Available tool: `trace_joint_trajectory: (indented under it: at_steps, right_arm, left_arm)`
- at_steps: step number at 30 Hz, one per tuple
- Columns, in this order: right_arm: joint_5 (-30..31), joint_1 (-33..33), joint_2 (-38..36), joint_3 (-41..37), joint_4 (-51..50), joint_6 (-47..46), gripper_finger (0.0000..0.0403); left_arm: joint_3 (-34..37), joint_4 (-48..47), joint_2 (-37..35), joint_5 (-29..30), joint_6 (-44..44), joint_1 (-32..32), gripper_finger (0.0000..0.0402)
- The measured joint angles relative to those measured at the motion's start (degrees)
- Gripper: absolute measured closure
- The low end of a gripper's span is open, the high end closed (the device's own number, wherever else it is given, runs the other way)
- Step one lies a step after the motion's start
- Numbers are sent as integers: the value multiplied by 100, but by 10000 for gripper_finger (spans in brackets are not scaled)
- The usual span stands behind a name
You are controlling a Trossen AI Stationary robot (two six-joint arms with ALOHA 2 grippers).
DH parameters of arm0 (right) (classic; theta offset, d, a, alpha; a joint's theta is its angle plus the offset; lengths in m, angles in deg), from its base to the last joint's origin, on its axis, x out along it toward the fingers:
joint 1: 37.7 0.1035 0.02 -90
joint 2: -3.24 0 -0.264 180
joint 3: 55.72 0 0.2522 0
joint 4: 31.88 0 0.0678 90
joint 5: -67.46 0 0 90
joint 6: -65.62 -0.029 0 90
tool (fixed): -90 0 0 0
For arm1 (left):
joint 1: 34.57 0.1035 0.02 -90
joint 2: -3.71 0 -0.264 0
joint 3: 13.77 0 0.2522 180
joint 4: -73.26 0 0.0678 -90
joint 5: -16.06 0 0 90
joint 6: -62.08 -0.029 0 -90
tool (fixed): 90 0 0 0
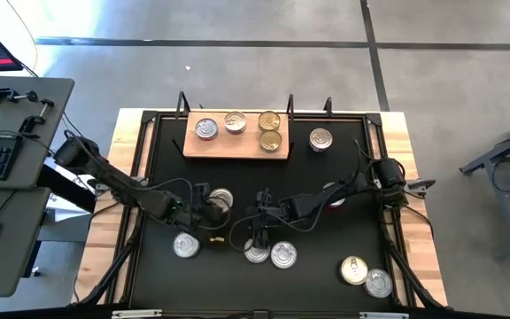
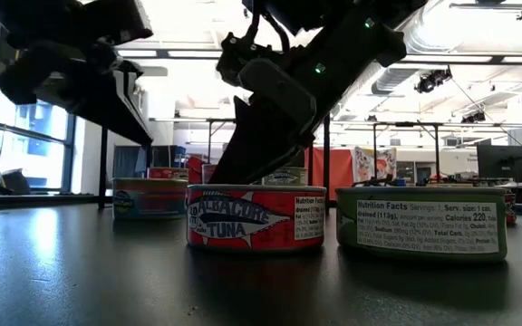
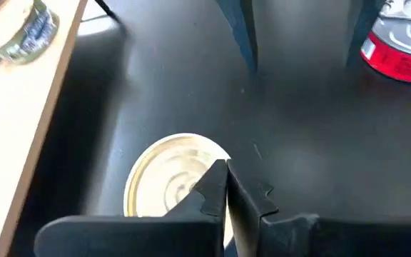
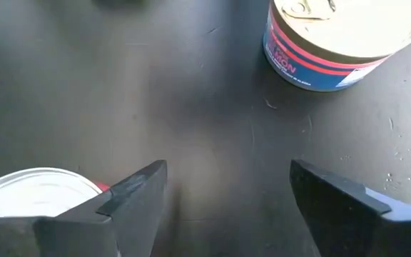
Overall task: Stack canned seafood by type on shelf
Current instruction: Put the blue and pink tuna can on the shelf aligned with the other blue and pink tuna can
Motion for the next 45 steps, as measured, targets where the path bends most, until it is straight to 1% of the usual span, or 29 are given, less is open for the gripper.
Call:
trace_joint_trajectory:
  at_steps: [3,6,10,13,15,17,19,21,24,26,28,32,34,36,38,45]
  right_arm:
    - [2,4,0,0,6,11,114]
    - [4,4,0,0,44,78,114]
    - [5,22,0,0,187,203,114]
    - [8,67,0,0,307,322,114]
    - [7,111,0,0,356,432,114]
    - [7,155,0,0,423,550,114]
    - [7,205,0,0,535,699,114]
    - [9,260,0,0,644,929,114]
    - [19,374,0,0,830,1433,114]
    - [69,435,-1,0,977,1766,114]
    - [314,489,-2,0,1057,2117,114]
    - [1302,510,-2,0,1042,3133,114]
    - [1610,470,-4,0,970,3515,114]
    - [1602,379,-4,0,882,3637,114]
    - [1467,266,6,0,876,3674,114]
    - [1493,87,404,2,1327,4206,114]
  left_arm:
    - [0,-94,0,-55,136,-62,369]
    - [-2,-126,106,-121,130,-87,329]
    - [-2,-122,452,-160,-180,-79,280]
    - [-2,-122,820,-163,-309,-36,261]
    - [-23,-92,1004,-38,-295,4,258]
    - [-29,-71,1142,167,-213,31,264]
    - [-35,-68,1204,258,-146,52,281]
    - [-35,-74,1201,262,-123,76,309]
    - [-26,-56,1122,211,45,86,367]
    - [-20,6,1038,99,225,86,392]
    - [-9,125,968,47,366,86,391]
    - [7,559,807,-321,473,80,398]
    - [7,766,698,-353,586,75,399]
    - [7,908,610,-335,676,81,399]
    - [7,1035,537,-304,756,82,400]
    - [7,1335,348,-430,949,134,401]
